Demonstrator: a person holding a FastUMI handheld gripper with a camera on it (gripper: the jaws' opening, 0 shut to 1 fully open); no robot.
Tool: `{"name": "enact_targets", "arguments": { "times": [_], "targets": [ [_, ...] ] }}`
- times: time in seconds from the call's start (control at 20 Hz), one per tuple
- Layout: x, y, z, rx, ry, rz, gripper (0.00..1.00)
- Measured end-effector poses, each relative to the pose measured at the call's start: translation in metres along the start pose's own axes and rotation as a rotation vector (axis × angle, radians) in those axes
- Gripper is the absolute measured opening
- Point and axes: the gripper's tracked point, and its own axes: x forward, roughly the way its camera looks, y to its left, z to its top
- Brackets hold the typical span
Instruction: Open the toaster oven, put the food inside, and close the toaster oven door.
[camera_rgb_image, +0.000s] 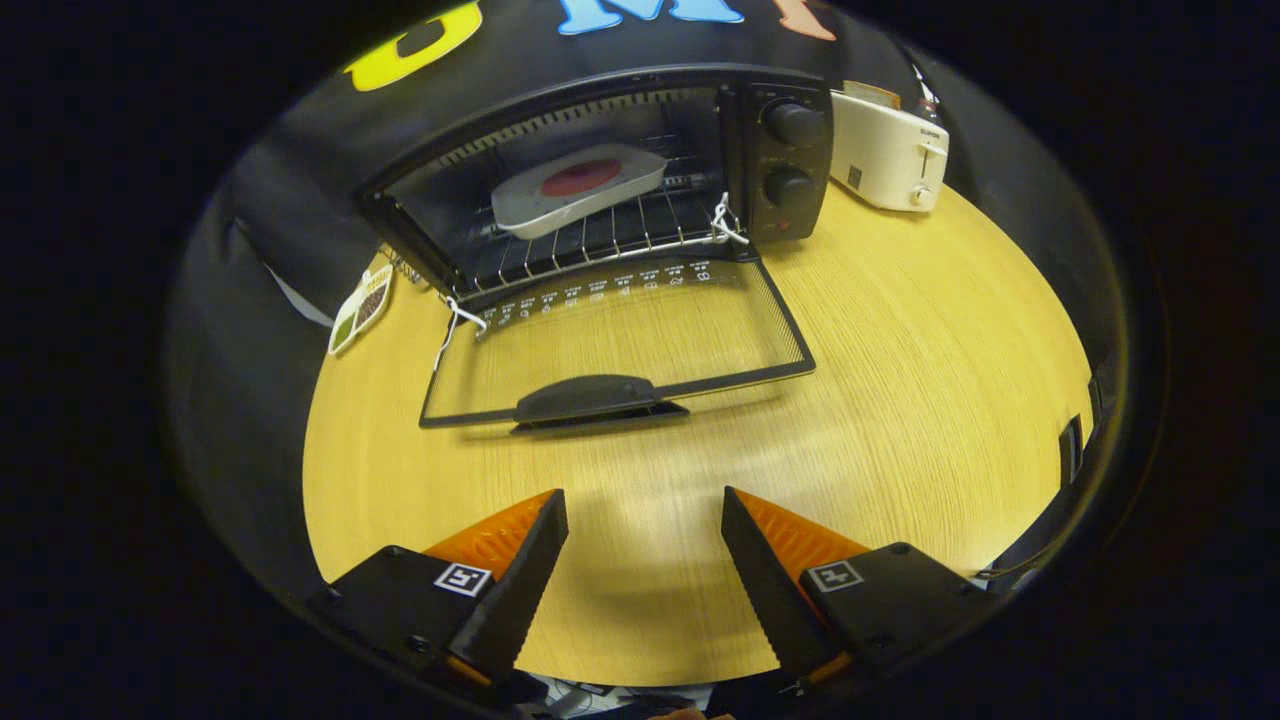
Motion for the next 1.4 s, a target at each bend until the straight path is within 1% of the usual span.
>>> {"name": "enact_targets", "arguments": {
  "times": [0.2,0.5,0.7,0.9,1.25,1.4],
  "targets": [
    [0.011,-0.001,-0.004,-0.074,0.018,-0.055,0.98],
    [0.03,0.005,0.015,-0.143,-0.001,-0.11,0.98],
    [0.044,0.006,0.018,-0.126,0.024,-0.123,0.98],
    [0.051,0.009,0.03,-0.104,0.014,-0.122,0.99],
    [0.047,0.011,0.032,-0.104,0.032,-0.129,0.98],
    [0.035,0.012,0.037,-0.137,0.017,-0.129,0.98]
  ]
}}
